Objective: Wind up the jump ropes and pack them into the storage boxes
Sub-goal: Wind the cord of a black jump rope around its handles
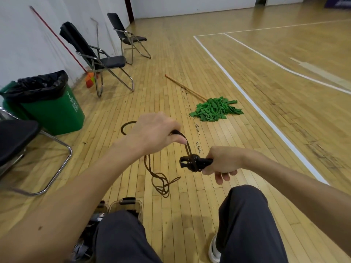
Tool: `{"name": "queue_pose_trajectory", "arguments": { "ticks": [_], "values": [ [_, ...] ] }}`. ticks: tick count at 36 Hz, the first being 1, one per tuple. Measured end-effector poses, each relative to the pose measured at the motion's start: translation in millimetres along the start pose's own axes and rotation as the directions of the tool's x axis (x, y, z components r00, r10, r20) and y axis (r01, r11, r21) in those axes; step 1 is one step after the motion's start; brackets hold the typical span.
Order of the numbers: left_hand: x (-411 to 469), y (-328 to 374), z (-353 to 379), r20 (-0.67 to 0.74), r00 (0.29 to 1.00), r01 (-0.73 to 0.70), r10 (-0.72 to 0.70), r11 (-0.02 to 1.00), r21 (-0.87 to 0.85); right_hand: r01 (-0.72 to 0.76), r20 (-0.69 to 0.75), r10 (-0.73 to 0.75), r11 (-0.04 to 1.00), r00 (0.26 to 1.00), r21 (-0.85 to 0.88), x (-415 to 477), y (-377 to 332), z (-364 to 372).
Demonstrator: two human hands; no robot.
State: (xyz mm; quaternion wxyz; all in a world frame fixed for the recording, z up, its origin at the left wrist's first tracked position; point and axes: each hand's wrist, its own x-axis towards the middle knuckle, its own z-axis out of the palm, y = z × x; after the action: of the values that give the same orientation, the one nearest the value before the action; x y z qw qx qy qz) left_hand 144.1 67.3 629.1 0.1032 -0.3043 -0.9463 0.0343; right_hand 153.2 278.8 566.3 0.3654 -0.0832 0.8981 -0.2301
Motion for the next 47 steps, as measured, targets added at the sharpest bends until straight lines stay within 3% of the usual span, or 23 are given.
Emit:
{"name": "queue_pose_trajectory", "arguments": {
  "ticks": [7, 11, 21, 26, 30, 33, 35, 39, 42, 47],
  "values": [
    [-1.7, -8.3, 0.6, 0.004, 0.997, 0.07, -0.071, 0.958, -0.278, 0.135, 0.169, -0.115, 0.984, 0.979, -0.114, -25.0, -25.7, 8.8],
    [-5.0, -11.8, 5.1, 0.092, 0.984, 0.177, -0.151, 0.812, -0.556, 0.262, 0.198, -0.236, 0.957, 0.951, -0.12, -37.5, -34.8, 12.1],
    [-17.5, -24.4, 28.0, 0.193, 0.963, 0.261, -0.19, 0.462, -0.847, 0.406, 0.051, -0.409, 0.912, 0.911, 0.061, -54.5, -45.0, 10.8],
    [-23.9, -26.0, 41.7, 0.223, 0.962, 0.27, -0.16, 0.395, -0.878, 0.437, -0.022, -0.437, 0.896, 0.899, 0.076, -52.8, -46.0, 12.5],
    [-35.6, -25.3, 50.6, 0.238, 0.963, 0.271, -0.13, 0.431, -0.861, 0.468, -0.147, -0.462, 0.884, 0.874, 0.003, -50.5, -47.1, 9.4],
    [-36.4, -13.4, 54.9, 0.283, 0.939, 0.343, -0.197, 0.453, -0.823, 0.492, -0.233, -0.478, 0.871, 0.847, 0.004, -47.3, -47.7, 7.0],
    [-34.9, -3.3, 57.0, 0.34, 0.905, 0.42, -0.253, 0.418, -0.806, 0.508, -0.287, -0.481, 0.861, 0.828, 0.02, -44.2, -48.4, 6.8],
    [-35.5, 12.0, 60.9, 0.315, 0.925, 0.368, -0.214, 0.293, -0.882, 0.483, -0.404, -0.426, 0.874, 0.809, 0.045, -35.2, -48.7, 5.3],
    [-37.2, 21.2, 64.3, 0.349, 0.912, 0.397, -0.213, 0.251, -0.883, 0.441, -0.419, -0.364, 0.892, 0.832, 0.102, -28.3, -45.3, 1.0],
    [-44.3, 25.6, 66.7, 0.363, 0.918, 0.396, -0.159, 0.315, -0.863, 0.333, -0.379, -0.231, 0.914, 0.896, 0.233, -15.7, -33.3, -6.9]
  ]
}}
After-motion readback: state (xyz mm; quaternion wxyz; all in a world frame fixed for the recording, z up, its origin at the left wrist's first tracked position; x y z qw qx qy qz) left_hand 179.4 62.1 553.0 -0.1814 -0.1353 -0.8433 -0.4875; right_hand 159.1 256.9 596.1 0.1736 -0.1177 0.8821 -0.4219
